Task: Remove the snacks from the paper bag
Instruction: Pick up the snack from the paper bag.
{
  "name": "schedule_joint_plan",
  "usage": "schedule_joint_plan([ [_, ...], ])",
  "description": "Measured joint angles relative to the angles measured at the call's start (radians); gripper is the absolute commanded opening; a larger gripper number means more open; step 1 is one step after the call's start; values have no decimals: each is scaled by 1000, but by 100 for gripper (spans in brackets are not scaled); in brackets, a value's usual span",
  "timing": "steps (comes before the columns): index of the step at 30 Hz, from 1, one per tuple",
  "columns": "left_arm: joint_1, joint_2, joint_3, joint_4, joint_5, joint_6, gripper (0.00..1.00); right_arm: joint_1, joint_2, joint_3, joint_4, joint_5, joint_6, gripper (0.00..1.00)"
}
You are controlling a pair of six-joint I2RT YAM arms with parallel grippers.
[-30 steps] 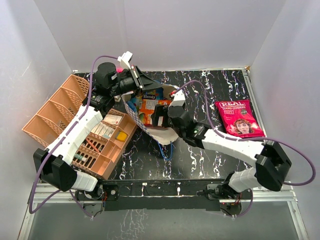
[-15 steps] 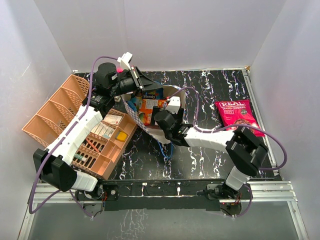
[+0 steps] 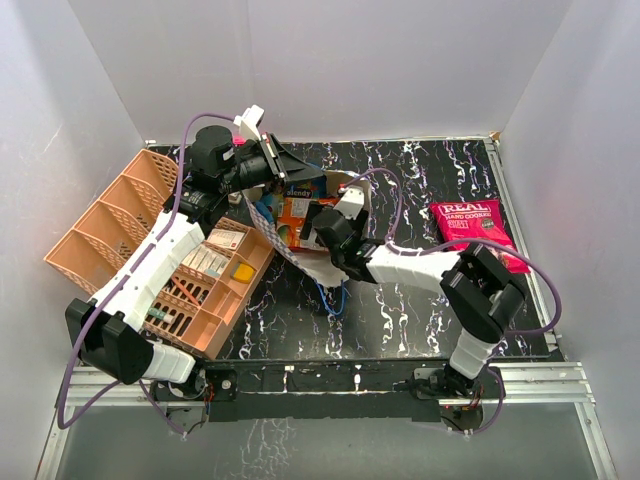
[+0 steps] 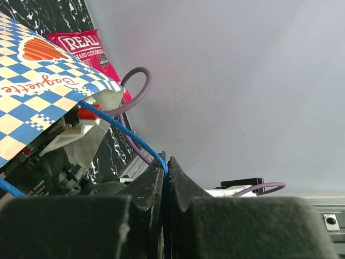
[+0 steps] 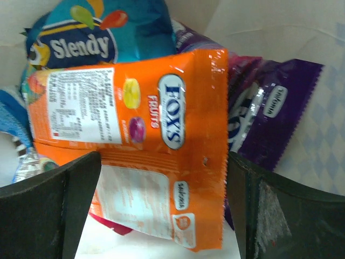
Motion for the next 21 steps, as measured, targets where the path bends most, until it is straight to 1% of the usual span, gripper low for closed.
schedule_joint_plan([
  [2,0,0,0,-3,-2,0,0,-9,0,0,28,-43,1,99],
  [4,0,0,0,-2,-3,0,0,-16,0,-3,64,-96,0,96],
  [9,0,0,0,-2,-3,0,0,-18,-20,-79,228,-251,-8,90],
  [16,0,0,0,-2,-3,-1,0,-17,-63,-135,352,-371,-10,72],
  [20,-1,0,0,-2,-4,-1,0,-13,-72,-141,425,-418,-8,51],
  [21,-1,0,0,-2,-4,-1,0,-13,-72,-140,435,-426,-9,49],
])
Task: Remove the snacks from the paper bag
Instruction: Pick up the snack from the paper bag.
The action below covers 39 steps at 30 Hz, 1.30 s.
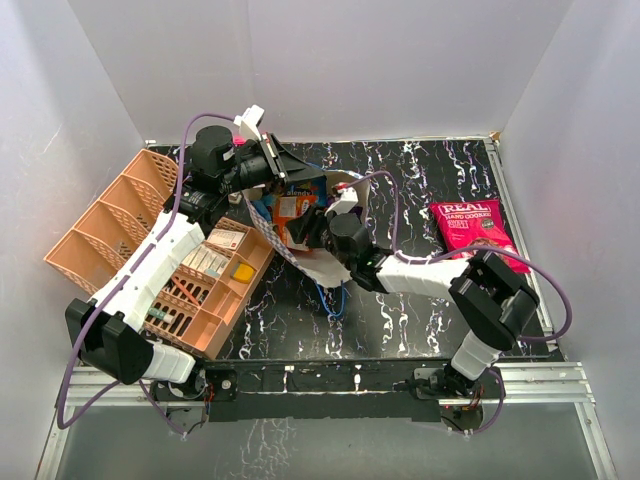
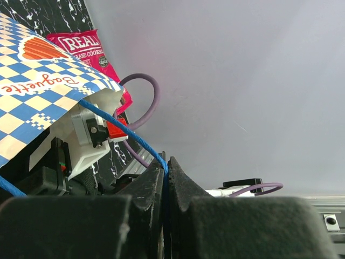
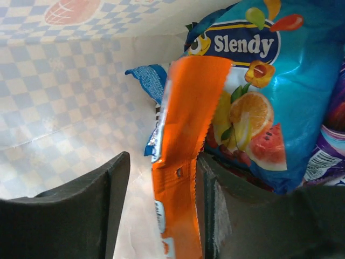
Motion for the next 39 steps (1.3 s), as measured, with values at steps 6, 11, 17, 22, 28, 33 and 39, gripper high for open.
schedule_joint_plan([
  [6,-3,-3,0,-2,-3,0,0,2,35,43,-28,-1,24,38],
  [11,-3,-10,0,-7,-3,0,0,2,40,50,-82,13,34,23],
  [17,-3,-11,0,-11,-6,2,0,1,2,55,-167,3,26,7],
  [22,-3,-12,0,-24,-15,12,0,2,-131,55,-261,-27,23,7],
  [28,-3,-16,0,-27,-27,21,0,5,-358,51,-357,-31,6,7],
  [33,-3,-30,-4,-32,-41,31,0,6,-570,38,-500,-14,-50,7],
  [39,-3,-46,-14,-48,-55,46,0,6,-861,1,-700,23,-178,7],
])
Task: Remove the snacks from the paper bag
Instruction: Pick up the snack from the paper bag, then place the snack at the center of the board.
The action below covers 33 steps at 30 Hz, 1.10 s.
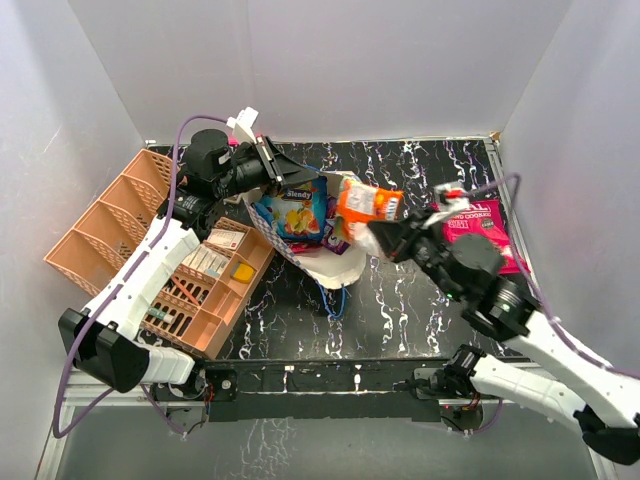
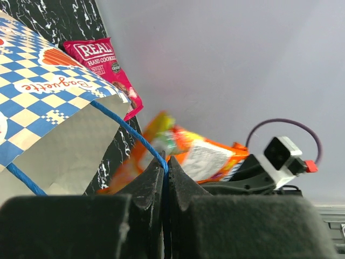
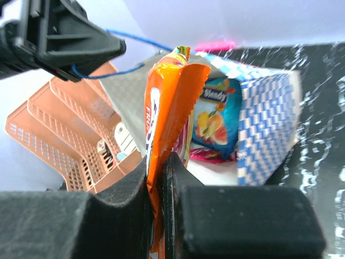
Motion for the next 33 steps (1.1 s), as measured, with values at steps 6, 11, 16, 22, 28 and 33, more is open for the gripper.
schedule_joint_plan([
  [6,0,0,0,-12,-5,11,0,0,-219,0,-92,220,-59,7],
  [11,0,0,0,-13,-4,11,0,-1,-176,2,-95,520,-92,7],
  [16,0,0,0,-21,-4,12,0,-16,116,56,-92,752,-217,7],
  [22,0,0,0,-32,-6,15,0,-307,378,72,-104,635,-206,7],
  [28,0,0,0,-40,-6,16,0,-668,375,11,24,355,-7,7],
  [33,0,0,0,-49,-6,16,0,-855,377,-94,146,174,245,7],
])
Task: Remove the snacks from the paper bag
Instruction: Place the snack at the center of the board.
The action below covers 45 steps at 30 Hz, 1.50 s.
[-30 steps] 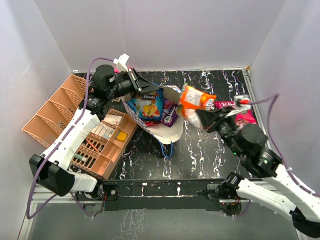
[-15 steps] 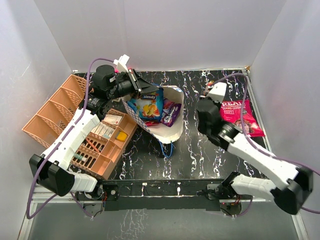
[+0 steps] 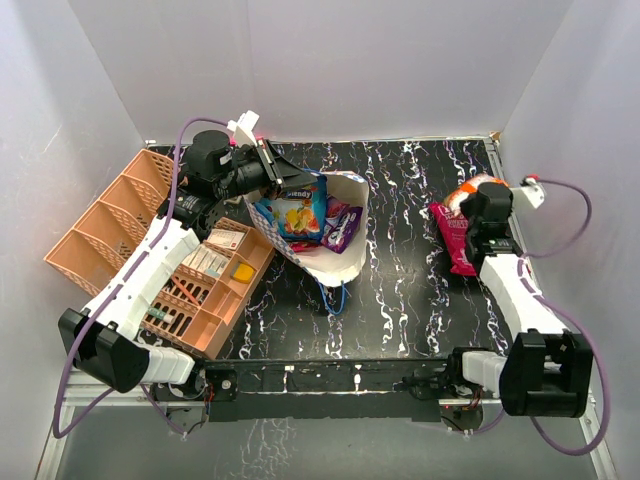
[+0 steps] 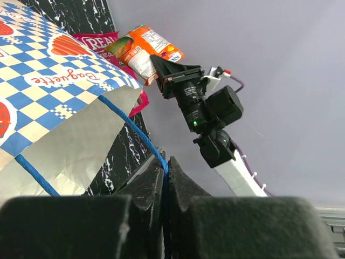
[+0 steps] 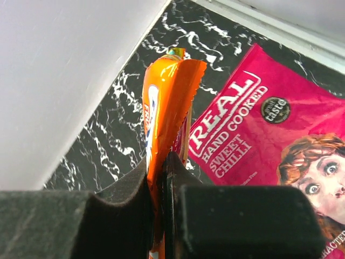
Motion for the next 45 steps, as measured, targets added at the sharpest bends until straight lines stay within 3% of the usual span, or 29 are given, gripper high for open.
schedule_joint_plan([
  [6,0,0,0,-2,0,0,0,-204,47,-146,127,-126,220,7],
  [14,0,3,0,-2,1,0,0,-336,75,-336,288,-233,390,8],
  [17,0,5,0,-2,1,0,0,-370,90,-383,332,-274,429,17],
  [22,0,5,0,-1,2,0,0,-412,85,-432,347,-320,455,48],
  [29,0,5,0,-1,4,-1,0,-422,-34,-443,254,-311,435,68],
  [39,0,5,0,3,11,-1,0,-423,-150,-354,-60,-159,368,83],
  [45,0,5,0,3,18,0,0,-423,-163,-258,-146,-157,295,89],
])
